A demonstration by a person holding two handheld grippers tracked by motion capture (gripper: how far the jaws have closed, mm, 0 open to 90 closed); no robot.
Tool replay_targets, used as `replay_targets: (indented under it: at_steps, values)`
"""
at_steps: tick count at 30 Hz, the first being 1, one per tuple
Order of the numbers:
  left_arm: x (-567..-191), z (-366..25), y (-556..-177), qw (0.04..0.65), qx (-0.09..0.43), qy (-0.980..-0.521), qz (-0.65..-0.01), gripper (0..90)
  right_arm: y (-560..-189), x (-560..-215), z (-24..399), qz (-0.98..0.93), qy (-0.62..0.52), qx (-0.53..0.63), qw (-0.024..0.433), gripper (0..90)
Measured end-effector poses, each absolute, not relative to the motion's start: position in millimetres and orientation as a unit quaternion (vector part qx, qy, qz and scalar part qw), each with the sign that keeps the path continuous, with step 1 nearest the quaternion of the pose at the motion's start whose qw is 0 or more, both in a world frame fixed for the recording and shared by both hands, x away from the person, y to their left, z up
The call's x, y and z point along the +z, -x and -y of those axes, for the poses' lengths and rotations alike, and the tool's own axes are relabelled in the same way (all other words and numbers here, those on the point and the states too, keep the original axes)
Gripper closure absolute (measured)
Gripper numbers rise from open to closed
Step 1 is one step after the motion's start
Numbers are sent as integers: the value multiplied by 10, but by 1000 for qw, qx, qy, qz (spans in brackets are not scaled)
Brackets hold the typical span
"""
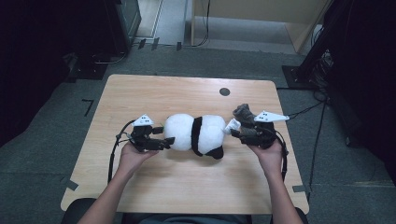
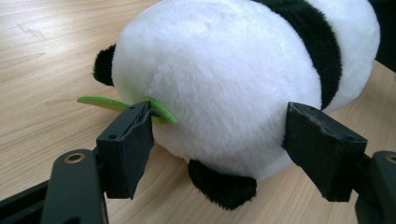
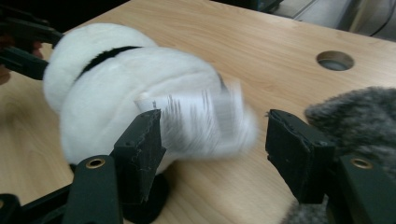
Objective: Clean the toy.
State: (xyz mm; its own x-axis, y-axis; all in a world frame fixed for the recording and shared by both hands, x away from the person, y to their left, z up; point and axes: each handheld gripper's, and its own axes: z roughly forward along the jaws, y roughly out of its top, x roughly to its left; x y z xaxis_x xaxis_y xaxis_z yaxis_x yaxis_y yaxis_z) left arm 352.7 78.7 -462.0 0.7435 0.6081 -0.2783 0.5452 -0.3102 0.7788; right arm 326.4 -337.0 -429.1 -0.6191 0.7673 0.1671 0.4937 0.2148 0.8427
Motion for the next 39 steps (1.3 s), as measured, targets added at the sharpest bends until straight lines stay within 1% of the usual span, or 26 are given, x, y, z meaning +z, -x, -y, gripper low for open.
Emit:
replay_targets:
  at_steps: [6, 13, 19, 26, 30, 34, 37, 39]
  values:
    - [-4643, -791, -3571, 466, 24, -810, -357, 227, -3344, -4290, 3521, -756, -430, 463, 169, 367]
    - [-4653, -777, -3589, 468, 31, -811, -350, 226, -3495, -4357, 3681, -743, -454, 454, 191, 370]
    - [-4663, -773, -3596, 468, 36, -814, -342, 227, -3676, -4507, 3756, -745, -461, 436, 206, 372]
    - [-4666, -769, -3596, 467, 35, -813, -345, 227, -3904, -4757, 3845, -745, -480, 410, 216, 401]
    - [-4658, -761, -3589, 465, 40, -815, -344, 226, -3978, -4877, 3889, -741, -493, 407, 206, 447]
    - [-4643, -748, -3582, 463, 43, -816, -343, 224, -4042, -4995, 3876, -749, -503, 383, 201, 515]
    - [-4644, -749, -3584, 463, 42, -816, -344, 224, -4084, -5062, 3864, -751, -513, 366, 195, 627]
    - [-4644, -749, -3583, 463, 42, -816, -344, 224, -4092, -5069, 3871, -748, -517, 371, 189, 725]
